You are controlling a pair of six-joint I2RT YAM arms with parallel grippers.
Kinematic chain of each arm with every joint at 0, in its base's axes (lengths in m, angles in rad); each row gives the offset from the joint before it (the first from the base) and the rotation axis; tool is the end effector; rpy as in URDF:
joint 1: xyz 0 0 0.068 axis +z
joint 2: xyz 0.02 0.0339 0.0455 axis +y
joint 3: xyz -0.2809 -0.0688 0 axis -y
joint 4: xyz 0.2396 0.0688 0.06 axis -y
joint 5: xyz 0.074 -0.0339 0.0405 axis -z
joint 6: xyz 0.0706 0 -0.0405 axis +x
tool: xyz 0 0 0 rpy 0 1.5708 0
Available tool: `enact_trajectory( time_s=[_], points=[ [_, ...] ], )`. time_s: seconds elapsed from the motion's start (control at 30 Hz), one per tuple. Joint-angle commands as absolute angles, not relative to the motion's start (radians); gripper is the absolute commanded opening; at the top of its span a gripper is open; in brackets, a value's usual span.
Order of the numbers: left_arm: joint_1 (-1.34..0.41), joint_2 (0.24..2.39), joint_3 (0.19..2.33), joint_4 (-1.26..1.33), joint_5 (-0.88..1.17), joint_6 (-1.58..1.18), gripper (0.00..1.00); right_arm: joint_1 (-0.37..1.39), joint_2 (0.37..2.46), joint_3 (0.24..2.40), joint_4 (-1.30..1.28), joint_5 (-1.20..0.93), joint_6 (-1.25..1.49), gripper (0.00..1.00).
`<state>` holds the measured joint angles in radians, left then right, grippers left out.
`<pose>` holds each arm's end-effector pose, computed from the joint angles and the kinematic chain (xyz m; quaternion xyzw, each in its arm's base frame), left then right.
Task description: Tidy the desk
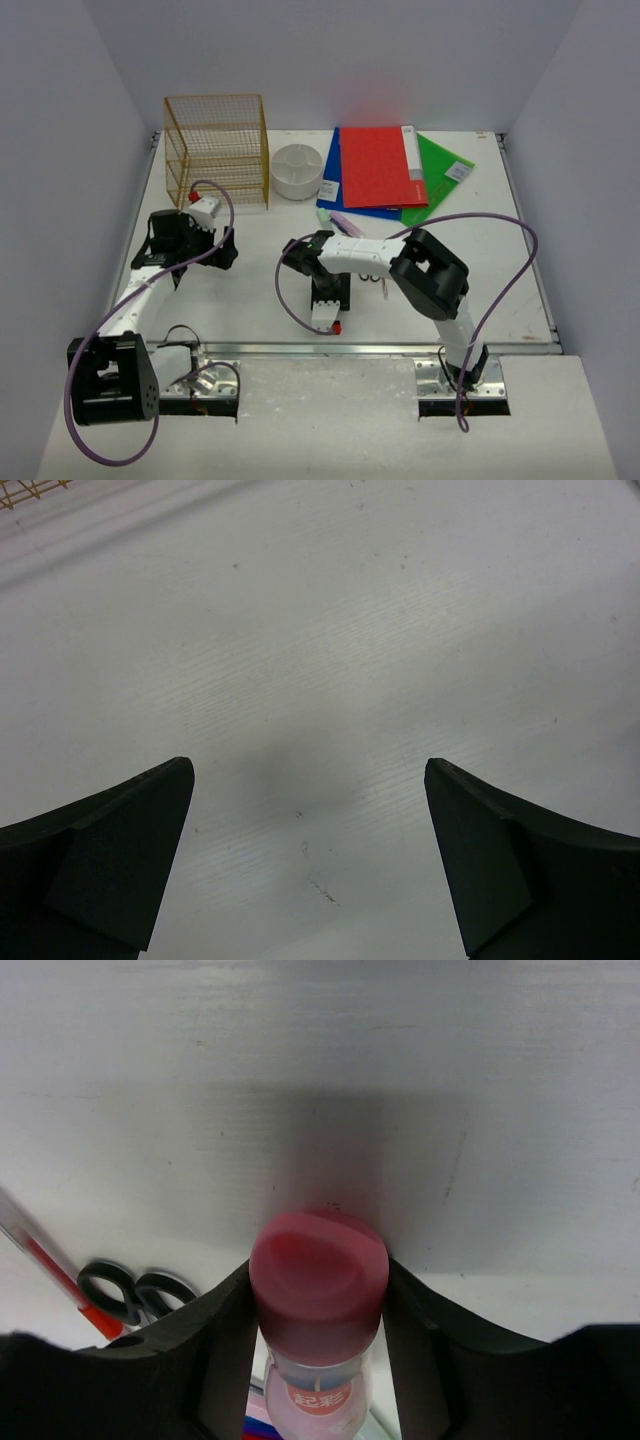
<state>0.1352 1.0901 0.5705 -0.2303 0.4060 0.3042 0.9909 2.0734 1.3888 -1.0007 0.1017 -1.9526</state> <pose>0.2312 0.0033 0.2010 0.1560 0.8881 -0.0952 0.4217 0.2046 0.2992 0.1113 0.9925 -0.0957 0.0186 0.0741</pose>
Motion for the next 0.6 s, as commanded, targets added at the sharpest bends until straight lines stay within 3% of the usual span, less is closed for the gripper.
enact_trajectory(
  time_s=[0.0,0.1,0.27,0.37,0.47,0.57],
  points=[
    [0.151,1.069,0.600,-0.194,0.428,0.293,1.00,0.996,2.060,1.384,-0.956,0.099,-2.011,0.23],
    [0.152,1.072,0.603,-0.195,0.430,0.292,1.00,0.996,2.023,1.386,-0.927,0.073,-1.976,0.01],
    [0.160,1.062,0.612,-0.206,0.437,0.295,1.00,0.975,1.948,1.731,-0.945,-0.257,-1.593,0.00],
    [0.166,1.053,0.619,-0.213,0.460,0.296,1.00,0.885,1.948,1.969,-0.801,-0.464,-1.141,0.00],
    [0.171,1.048,0.636,-0.218,0.470,0.294,1.00,0.722,1.897,1.923,-0.456,-0.594,-0.569,0.00],
    [0.180,1.048,0.649,-0.204,0.479,0.277,1.00,0.602,1.828,1.747,-0.117,-0.541,-0.215,0.00]
  ],
)
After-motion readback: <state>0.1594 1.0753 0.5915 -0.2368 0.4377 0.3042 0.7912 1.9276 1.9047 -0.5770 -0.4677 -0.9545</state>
